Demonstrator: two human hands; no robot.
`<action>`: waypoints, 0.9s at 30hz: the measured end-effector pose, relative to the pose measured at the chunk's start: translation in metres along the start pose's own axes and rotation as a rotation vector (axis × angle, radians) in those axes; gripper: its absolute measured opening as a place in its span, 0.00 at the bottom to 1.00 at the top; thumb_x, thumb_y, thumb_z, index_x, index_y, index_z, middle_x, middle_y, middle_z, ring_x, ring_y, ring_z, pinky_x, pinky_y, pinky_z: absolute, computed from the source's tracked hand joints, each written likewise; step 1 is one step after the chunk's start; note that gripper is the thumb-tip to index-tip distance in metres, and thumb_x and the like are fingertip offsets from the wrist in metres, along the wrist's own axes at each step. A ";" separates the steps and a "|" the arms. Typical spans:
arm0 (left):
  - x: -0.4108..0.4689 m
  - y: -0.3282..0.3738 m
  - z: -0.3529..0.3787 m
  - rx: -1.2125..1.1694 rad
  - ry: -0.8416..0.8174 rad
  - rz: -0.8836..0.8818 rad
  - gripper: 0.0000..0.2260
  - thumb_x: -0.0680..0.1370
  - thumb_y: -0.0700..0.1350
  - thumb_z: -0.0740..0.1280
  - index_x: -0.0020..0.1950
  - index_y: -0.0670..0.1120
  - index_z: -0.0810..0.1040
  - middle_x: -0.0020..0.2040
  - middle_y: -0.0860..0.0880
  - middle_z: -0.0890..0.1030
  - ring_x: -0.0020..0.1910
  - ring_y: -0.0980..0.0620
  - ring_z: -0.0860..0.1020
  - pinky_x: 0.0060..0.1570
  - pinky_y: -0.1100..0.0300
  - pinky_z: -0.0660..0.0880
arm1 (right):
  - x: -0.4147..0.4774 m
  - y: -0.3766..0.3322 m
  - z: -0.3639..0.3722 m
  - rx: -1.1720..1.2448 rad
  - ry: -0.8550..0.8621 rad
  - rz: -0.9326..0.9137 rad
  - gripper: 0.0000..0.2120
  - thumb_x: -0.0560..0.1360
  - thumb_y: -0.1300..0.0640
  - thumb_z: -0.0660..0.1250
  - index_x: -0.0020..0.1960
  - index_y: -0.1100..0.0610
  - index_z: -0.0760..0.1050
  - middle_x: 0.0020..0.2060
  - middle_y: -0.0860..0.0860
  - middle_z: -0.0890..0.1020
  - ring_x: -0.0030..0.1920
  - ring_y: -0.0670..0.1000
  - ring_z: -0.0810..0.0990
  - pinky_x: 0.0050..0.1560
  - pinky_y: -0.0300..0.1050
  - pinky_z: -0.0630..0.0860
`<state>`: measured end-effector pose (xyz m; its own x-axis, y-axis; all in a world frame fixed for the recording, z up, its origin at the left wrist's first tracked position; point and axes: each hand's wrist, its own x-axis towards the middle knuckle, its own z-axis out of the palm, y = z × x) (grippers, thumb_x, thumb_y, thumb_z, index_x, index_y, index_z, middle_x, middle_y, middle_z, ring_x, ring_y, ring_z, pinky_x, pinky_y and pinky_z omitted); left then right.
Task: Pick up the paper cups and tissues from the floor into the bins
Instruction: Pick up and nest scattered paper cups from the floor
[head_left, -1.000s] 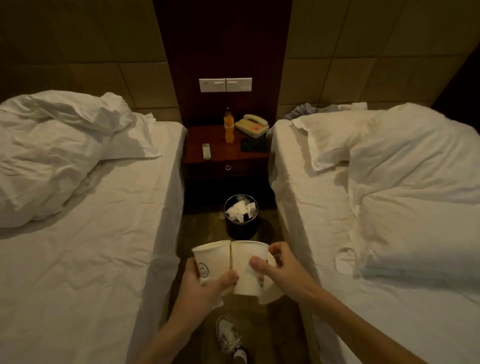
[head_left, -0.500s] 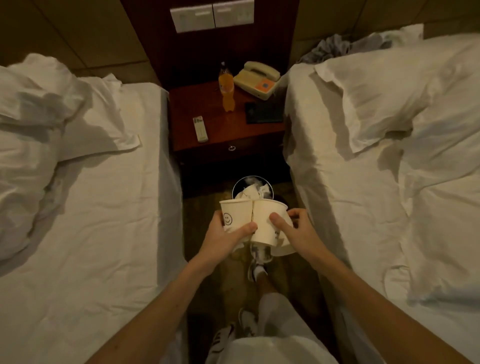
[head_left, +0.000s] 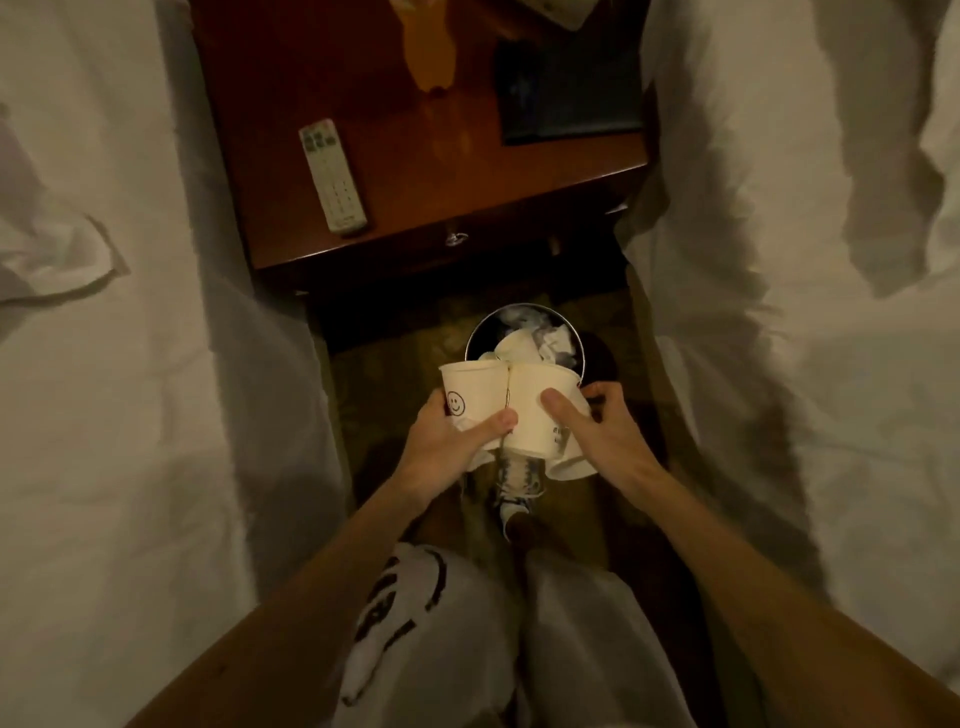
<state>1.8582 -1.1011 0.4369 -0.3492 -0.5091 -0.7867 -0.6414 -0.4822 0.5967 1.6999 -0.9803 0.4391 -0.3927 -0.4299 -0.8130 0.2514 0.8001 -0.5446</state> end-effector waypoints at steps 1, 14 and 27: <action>0.023 -0.004 0.001 0.000 -0.004 -0.013 0.33 0.57 0.64 0.78 0.59 0.57 0.73 0.54 0.57 0.82 0.50 0.61 0.81 0.41 0.67 0.76 | 0.021 0.003 0.003 0.003 0.012 0.019 0.42 0.58 0.25 0.65 0.64 0.48 0.63 0.50 0.41 0.75 0.49 0.45 0.79 0.46 0.43 0.76; 0.233 -0.069 0.034 0.255 -0.108 -0.056 0.15 0.67 0.54 0.80 0.46 0.57 0.76 0.42 0.61 0.83 0.43 0.63 0.81 0.39 0.68 0.76 | 0.207 0.081 0.030 -0.012 0.238 0.007 0.35 0.69 0.33 0.70 0.66 0.47 0.59 0.66 0.50 0.71 0.61 0.51 0.75 0.58 0.50 0.76; 0.266 -0.080 0.045 0.403 -0.006 -0.095 0.44 0.64 0.57 0.80 0.72 0.45 0.62 0.69 0.47 0.71 0.68 0.46 0.71 0.65 0.46 0.73 | 0.223 0.103 0.052 -0.032 0.276 -0.016 0.30 0.77 0.42 0.66 0.73 0.51 0.60 0.72 0.52 0.64 0.62 0.46 0.69 0.62 0.50 0.74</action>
<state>1.7864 -1.1659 0.1728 -0.2792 -0.4711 -0.8367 -0.8866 -0.2082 0.4131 1.6847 -1.0155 0.1913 -0.6236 -0.3158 -0.7151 0.2171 0.8088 -0.5465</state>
